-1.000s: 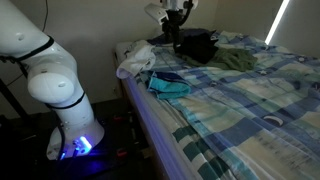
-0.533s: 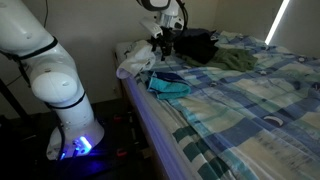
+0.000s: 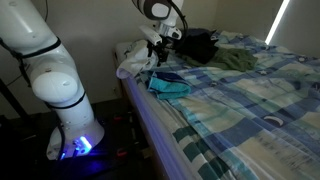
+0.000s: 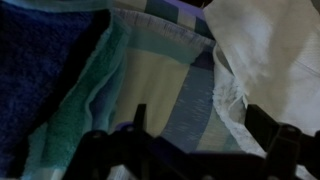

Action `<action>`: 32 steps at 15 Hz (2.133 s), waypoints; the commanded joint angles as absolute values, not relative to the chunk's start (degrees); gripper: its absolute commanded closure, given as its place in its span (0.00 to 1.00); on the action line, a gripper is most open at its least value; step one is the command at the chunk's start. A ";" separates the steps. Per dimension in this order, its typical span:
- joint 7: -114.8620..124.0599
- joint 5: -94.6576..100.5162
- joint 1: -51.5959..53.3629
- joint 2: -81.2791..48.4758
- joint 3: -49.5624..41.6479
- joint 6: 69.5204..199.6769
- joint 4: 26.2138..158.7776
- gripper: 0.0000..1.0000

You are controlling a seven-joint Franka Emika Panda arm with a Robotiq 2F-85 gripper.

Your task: Move the white cloth to the right side of the bed

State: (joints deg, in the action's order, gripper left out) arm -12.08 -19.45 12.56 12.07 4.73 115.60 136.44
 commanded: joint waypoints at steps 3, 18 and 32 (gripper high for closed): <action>-13.68 -20.94 11.69 12.01 4.95 114.90 136.71 0.00; -24.87 -32.23 14.42 12.74 6.17 113.60 142.73 0.00; -38.94 -33.41 16.84 2.54 12.41 121.50 140.59 0.00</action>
State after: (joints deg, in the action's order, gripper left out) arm -37.21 -33.51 16.32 4.93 10.97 119.82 142.19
